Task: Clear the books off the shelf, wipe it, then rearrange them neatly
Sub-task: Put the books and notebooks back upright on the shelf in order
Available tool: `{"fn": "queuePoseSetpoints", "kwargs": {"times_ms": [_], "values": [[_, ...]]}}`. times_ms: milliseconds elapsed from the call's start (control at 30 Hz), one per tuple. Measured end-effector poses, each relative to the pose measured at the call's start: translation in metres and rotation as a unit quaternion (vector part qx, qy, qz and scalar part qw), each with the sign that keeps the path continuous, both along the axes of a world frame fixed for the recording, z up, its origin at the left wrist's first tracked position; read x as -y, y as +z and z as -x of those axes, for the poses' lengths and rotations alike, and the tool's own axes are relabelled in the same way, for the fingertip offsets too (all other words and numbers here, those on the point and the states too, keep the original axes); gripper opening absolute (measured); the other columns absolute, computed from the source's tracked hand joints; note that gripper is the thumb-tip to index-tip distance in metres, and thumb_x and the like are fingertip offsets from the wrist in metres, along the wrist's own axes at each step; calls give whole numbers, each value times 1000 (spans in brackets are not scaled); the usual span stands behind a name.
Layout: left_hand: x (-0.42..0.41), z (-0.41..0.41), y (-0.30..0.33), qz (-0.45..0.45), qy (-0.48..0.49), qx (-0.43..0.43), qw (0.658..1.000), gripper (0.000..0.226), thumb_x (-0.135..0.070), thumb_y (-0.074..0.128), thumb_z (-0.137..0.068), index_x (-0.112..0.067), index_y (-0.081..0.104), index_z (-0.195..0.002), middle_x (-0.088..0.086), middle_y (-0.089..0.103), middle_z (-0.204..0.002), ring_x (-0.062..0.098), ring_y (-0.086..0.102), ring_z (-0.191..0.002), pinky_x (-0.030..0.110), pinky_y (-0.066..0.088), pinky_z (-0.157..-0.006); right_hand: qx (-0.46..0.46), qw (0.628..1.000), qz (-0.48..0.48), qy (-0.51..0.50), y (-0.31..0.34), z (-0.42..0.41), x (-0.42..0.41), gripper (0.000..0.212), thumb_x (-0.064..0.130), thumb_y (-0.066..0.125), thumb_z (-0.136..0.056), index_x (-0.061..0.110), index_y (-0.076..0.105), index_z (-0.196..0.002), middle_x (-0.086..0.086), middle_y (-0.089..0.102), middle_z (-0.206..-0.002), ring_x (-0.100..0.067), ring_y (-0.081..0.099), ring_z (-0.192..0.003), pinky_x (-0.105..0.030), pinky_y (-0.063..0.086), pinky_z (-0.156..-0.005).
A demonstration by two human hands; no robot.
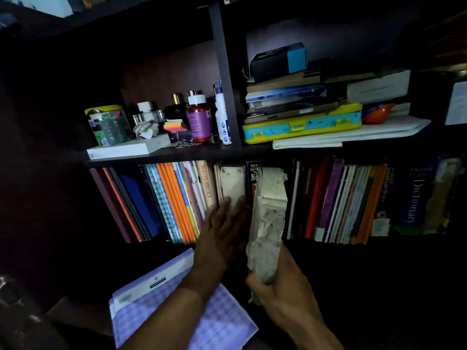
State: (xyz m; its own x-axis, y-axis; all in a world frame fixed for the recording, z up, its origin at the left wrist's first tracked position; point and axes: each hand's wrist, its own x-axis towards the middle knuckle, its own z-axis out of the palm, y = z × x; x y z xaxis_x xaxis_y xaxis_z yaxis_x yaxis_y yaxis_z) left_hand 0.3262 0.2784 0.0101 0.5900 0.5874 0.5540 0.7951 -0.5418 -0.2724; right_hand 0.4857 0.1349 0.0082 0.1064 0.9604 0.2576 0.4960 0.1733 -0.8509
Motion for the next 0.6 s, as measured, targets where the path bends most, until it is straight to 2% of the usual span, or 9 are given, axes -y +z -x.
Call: {"fn": "queuePoseSetpoints", "kwargs": {"times_ms": [67, 167, 233, 333, 400, 433, 467, 533, 600], "values": [[-5, 3, -7, -24, 49, 5, 999, 75, -40, 43, -94, -21, 18, -162, 2, 11, -171, 36, 18, -155, 67, 17, -119, 5, 1000, 1, 1, 1, -1, 1, 98, 67, 51, -63, 44, 23, -155, 22, 49, -131, -4, 57, -113, -33, 52, -93], [-7, 5, -7, -37, 50, 0, 998, 81, -38, 40, -90, -19, 9, -163, 1, 7, -171, 37, 17, -154, 69, 22, -116, 31, 999, 8, -2, 1, 1, 0, 98, 67, 52, -59, 47, 29, -152, 23, 50, -130, -4, 57, -116, -30, 50, -94], [-9, 6, -12, -41, 55, 6, 998, 84, -37, 36, -89, -20, -1, -163, 1, -3, -171, 36, 11, -156, 67, 22, -118, 26, 1000, 16, -6, 3, 2, 2, 97, 66, 55, -58, 53, 26, -150, 26, 51, -131, -3, 57, -117, -27, 49, -96], [-16, 6, -17, -61, 58, 5, 996, 77, -37, 33, -92, -21, 4, -161, 0, 5, -169, 34, 9, -157, 65, 24, -117, 21, 1000, 6, -12, 5, 4, 0, 91, 63, 60, -60, 64, 21, -143, 31, 53, -127, 0, 58, -115, -24, 50, -95], [-15, 8, -15, -55, 55, 17, 997, 75, -34, 31, -94, -20, 0, -161, -1, 11, -170, 33, 12, -156, 64, 29, -116, 20, 1000, 4, -19, 4, 7, -2, 83, 58, 66, -65, 67, 26, -137, 34, 52, -118, 1, 59, -112, -20, 48, -92], [-15, 8, -14, -60, 51, 29, 996, 76, -31, 28, -94, -20, -3, -162, 0, 6, -171, 33, 13, -156, 62, 30, -116, 27, 999, 7, -21, 4, 8, -1, 80, 56, 67, -67, 65, 30, -138, 34, 50, -115, 0, 58, -113, -20, 46, -91], [-14, 9, -12, -67, 47, 42, 996, 75, -29, 27, -93, -19, -2, -162, 0, -2, -171, 32, 15, -155, 62, 31, -116, 33, 999, 8, -24, 4, 9, -1, 81, 57, 68, -68, 61, 31, -140, 35, 48, -114, 0, 58, -115, -21, 45, -92], [-11, 8, -9, -67, 36, 57, 995, 69, -26, 28, -91, -13, 15, -157, 0, -14, -169, 33, 20, -154, 61, 32, -116, 39, 999, 8, -28, 4, 8, -1, 83, 56, 68, -70, 59, 30, -143, 37, 44, -113, 2, 55, -114, -21, 44, -94], [-10, 6, -8, -60, 38, 63, 995, 63, -25, 29, -91, -12, 21, -152, 2, -5, -170, 32, 26, -152, 61, 35, -114, 38, 999, 13, -31, 4, 6, -1, 82, 53, 71, -73, 61, 27, -142, 40, 42, -114, 8, 50, -108, -17, 41, -92]]}}
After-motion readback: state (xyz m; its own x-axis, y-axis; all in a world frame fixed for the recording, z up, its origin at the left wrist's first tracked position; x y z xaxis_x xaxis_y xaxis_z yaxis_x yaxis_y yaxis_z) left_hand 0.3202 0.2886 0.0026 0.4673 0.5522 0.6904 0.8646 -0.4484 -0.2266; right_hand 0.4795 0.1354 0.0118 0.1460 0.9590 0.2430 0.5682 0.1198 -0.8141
